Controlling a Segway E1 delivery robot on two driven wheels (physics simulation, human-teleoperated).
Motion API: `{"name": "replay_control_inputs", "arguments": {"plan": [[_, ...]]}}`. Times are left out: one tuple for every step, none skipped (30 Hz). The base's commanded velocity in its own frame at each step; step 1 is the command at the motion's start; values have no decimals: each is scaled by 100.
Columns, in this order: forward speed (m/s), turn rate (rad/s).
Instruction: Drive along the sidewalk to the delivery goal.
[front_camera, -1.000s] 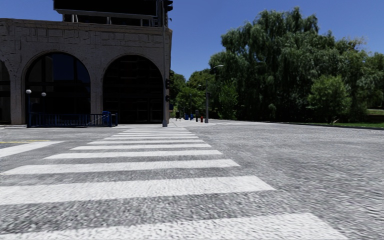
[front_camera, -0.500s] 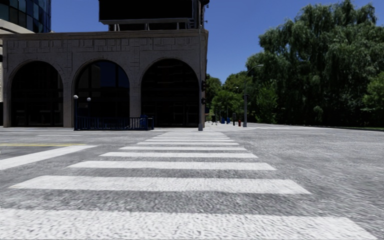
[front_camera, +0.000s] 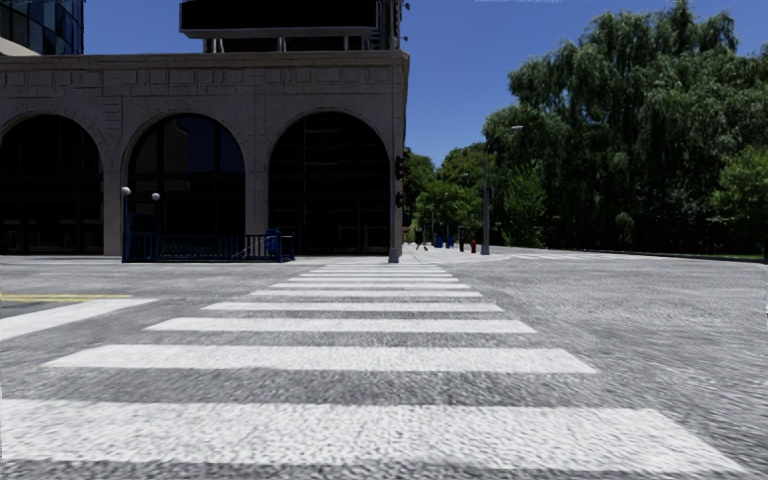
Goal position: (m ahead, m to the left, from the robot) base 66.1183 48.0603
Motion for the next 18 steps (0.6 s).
{"name": "replay_control_inputs", "arguments": {"plan": [[200,-35],[200,-37],[200,-41],[200,-44],[200,-44],[200,-46],[200,-46],[200,-2],[200,-2],[200,0],[200,0],[200,0],[200,0],[200,0],[200,0],[200,0],[200,0],[200,0]]}}
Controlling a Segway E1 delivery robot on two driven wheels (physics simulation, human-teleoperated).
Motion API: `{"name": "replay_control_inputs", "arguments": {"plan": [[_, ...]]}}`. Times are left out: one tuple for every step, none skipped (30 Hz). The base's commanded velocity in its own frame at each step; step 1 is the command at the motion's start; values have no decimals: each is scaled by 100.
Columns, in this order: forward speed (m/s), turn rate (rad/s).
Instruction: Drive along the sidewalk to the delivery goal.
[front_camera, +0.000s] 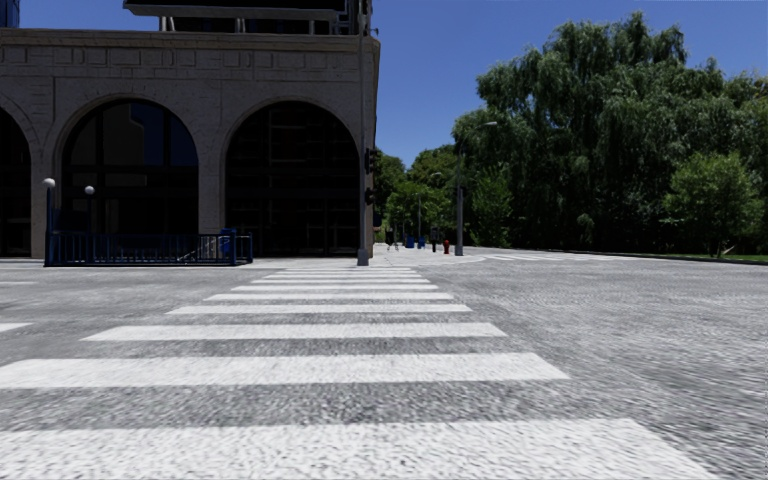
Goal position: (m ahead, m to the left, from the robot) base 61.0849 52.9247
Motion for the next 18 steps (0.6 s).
{"name": "replay_control_inputs", "arguments": {"plan": [[200,0],[200,0],[200,0],[200,0],[200,0],[200,0],[200,0],[200,0],[200,0],[200,0],[200,0],[200,0],[200,0],[200,0],[200,0],[200,0],[200,0],[200,0]]}}
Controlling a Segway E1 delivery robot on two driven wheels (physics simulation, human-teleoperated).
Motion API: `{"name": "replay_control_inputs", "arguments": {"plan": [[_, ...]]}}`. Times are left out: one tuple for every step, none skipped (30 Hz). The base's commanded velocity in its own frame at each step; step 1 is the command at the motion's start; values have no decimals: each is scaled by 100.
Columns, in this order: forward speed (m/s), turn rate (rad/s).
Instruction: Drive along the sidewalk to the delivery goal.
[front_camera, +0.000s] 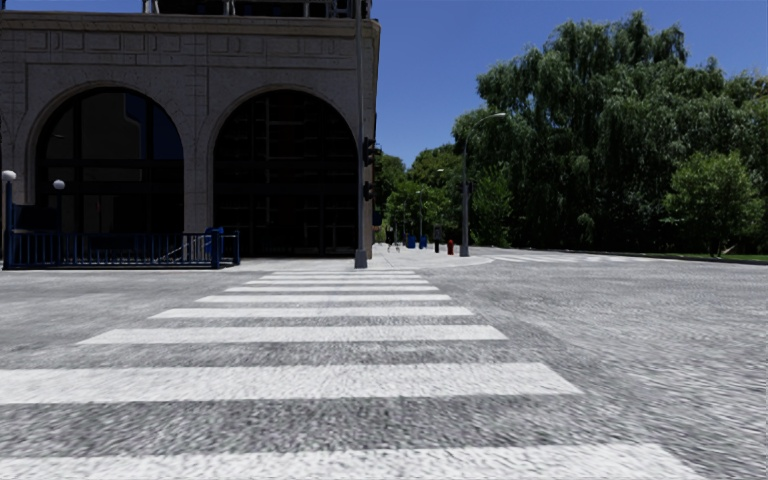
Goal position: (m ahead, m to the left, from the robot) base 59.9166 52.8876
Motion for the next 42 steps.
{"name": "replay_control_inputs", "arguments": {"plan": [[200,0],[200,0],[200,0],[200,0],[200,0],[200,0],[200,0],[200,0],[200,0],[200,0],[200,0],[200,0],[200,0],[200,0],[200,0],[200,0],[200,0],[200,0],[200,0],[200,0],[200,0],[200,0],[200,0],[200,0],[200,0],[200,0],[200,0],[200,0],[200,0],[200,0],[200,0],[200,0],[200,0],[200,0],[200,0],[200,0],[200,0],[200,0],[200,0],[200,0],[200,0],[200,0]]}}
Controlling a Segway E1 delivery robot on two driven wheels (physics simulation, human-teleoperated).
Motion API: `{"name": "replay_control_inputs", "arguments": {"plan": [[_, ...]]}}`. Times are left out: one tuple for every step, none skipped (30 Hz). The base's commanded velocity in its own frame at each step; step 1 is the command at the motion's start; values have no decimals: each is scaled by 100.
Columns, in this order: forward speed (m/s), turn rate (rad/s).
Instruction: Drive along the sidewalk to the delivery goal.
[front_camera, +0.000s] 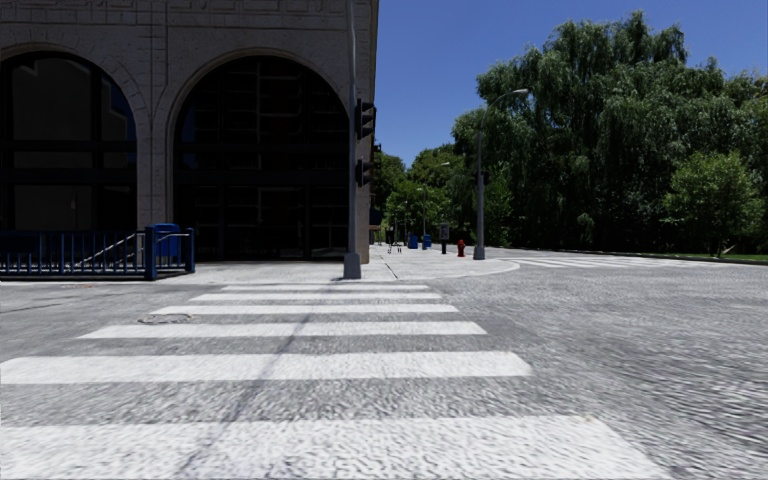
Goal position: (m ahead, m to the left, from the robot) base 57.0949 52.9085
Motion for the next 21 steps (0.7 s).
{"name": "replay_control_inputs", "arguments": {"plan": [[200,0],[200,0],[200,0],[200,0],[200,0],[200,0],[200,0],[200,0],[200,0],[200,0],[200,0],[200,0],[200,0],[200,0],[200,0],[200,0],[200,0],[200,0],[200,0],[200,0],[200,0]]}}
